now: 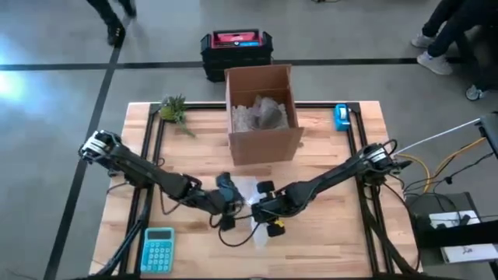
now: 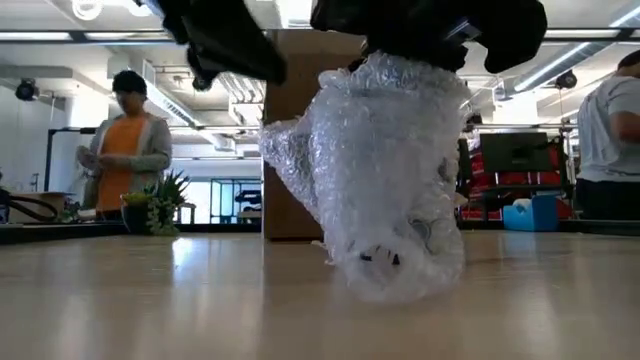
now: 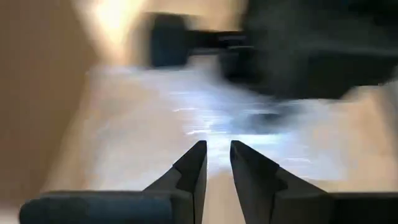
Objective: Wrap mug
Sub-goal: Wrap the white mug with the bubble wrap
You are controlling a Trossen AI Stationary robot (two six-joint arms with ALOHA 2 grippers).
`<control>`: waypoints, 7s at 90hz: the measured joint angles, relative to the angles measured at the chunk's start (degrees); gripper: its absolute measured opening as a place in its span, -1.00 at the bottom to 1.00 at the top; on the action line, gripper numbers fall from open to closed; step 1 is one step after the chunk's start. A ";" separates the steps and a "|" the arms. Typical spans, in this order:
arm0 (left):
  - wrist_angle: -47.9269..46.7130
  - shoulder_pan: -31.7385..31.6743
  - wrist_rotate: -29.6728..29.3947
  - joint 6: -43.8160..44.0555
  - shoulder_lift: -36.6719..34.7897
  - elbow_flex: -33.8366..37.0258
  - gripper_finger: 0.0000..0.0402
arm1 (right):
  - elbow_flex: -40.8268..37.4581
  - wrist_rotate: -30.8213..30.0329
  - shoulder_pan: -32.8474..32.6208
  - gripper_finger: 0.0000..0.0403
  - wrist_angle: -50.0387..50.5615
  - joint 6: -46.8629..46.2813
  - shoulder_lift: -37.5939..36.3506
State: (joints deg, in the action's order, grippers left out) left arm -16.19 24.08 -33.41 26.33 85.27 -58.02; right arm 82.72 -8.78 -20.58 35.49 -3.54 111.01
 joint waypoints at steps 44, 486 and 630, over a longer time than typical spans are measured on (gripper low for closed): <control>41.62 -7.86 27.34 -8.32 7.19 9.15 -0.71 | 0.02 -0.24 -0.30 -0.91 -0.59 0.89 0.01; 37.38 -5.58 26.90 -6.86 12.72 5.31 -0.71 | -5.12 -3.20 0.14 -0.91 -1.09 1.53 -2.85; 29.57 -3.89 18.91 -13.27 15.13 1.27 -0.89 | -3.85 -13.11 1.50 -0.91 4.75 1.41 -15.15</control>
State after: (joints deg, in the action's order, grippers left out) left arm 13.39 20.18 -14.50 13.06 100.40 -56.75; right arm 78.87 -21.88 -19.08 40.24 -2.13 95.86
